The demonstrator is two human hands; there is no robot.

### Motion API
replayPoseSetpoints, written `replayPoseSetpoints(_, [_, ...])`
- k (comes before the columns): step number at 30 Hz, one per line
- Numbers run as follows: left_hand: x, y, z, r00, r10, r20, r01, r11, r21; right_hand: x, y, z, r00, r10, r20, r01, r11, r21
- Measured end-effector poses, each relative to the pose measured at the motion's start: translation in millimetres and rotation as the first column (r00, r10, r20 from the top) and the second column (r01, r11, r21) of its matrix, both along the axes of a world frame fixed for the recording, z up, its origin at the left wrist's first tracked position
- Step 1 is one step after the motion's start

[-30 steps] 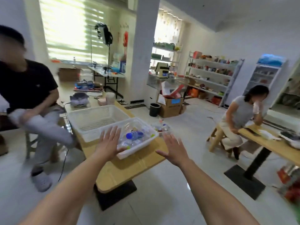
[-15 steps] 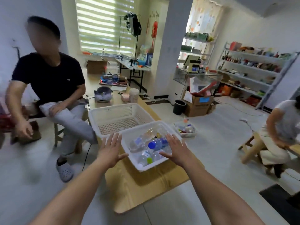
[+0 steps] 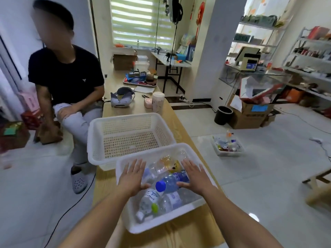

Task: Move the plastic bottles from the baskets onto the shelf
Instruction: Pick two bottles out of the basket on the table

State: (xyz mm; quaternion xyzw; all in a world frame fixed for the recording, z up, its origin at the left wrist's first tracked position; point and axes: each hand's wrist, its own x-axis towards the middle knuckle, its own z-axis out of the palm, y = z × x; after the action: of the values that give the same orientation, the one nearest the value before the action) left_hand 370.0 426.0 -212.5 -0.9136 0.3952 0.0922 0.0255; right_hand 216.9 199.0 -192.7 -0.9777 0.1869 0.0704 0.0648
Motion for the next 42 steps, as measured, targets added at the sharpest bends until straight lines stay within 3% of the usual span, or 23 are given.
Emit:
replayPoseSetpoints(7, [19.6, -38.0, -28.2, 0.971, 0.171, -0.166, -0.17, 0.985, 0.021, 29.1, -43.9, -31.7, 0.969, 0.204, -0.141, -0.202, 0.979, 0.028])
replayPoseSetpoints(12, [29.2, -51.0, -44.8, 0.935, 0.283, -0.215, -0.286, 0.958, 0.017, 42.6, -48.7, -47.2, 0.924, 0.368, -0.103, -0.373, 0.927, -0.031])
replayPoseSetpoints(17, [31.4, -58.4, -51.0, 0.899, 0.348, -0.267, -0.359, 0.933, 0.01, 48.6, -48.4, -54.8, 0.912, 0.404, -0.072, -0.407, 0.913, -0.041])
replayPoseSetpoints(21, [31.9, -63.8, -54.3, 0.913, 0.351, -0.208, -0.348, 0.936, 0.054, 48.6, -48.2, -58.1, 0.912, 0.41, -0.031, -0.411, 0.911, -0.031])
replayPoseSetpoints(24, [30.1, -64.1, -55.4, 0.911, 0.363, -0.197, -0.347, 0.931, 0.114, 50.2, -47.5, -56.9, 0.915, 0.4, -0.048, -0.402, 0.915, -0.038])
replayPoseSetpoints(27, [29.0, -63.2, -52.0, 0.907, 0.38, -0.183, -0.375, 0.925, 0.062, 56.0, -45.2, -49.9, 0.907, 0.405, -0.112, -0.412, 0.91, -0.044])
replayPoseSetpoints(32, [43.8, -51.7, -22.8, 0.929, 0.329, -0.171, -0.345, 0.936, -0.07, 66.5, -44.5, -42.0, 0.877, 0.44, -0.194, -0.458, 0.887, -0.057])
replayPoseSetpoints(35, [65.7, -40.1, 6.0, 0.973, 0.229, 0.004, -0.229, 0.973, -0.014, 63.3, -49.5, -48.1, 0.895, 0.424, -0.14, -0.429, 0.903, -0.008])
replayPoseSetpoints(39, [91.6, -31.5, 42.0, 0.962, -0.101, 0.254, 0.091, 0.995, 0.052, 58.6, -53.9, -48.6, 0.97, 0.238, -0.038, -0.224, 0.949, 0.224])
replayPoseSetpoints(42, [90.9, -28.7, 39.0, 0.912, -0.301, 0.277, 0.264, 0.951, 0.163, 60.1, -50.1, -44.9, 0.992, 0.121, -0.023, -0.107, 0.939, 0.326])
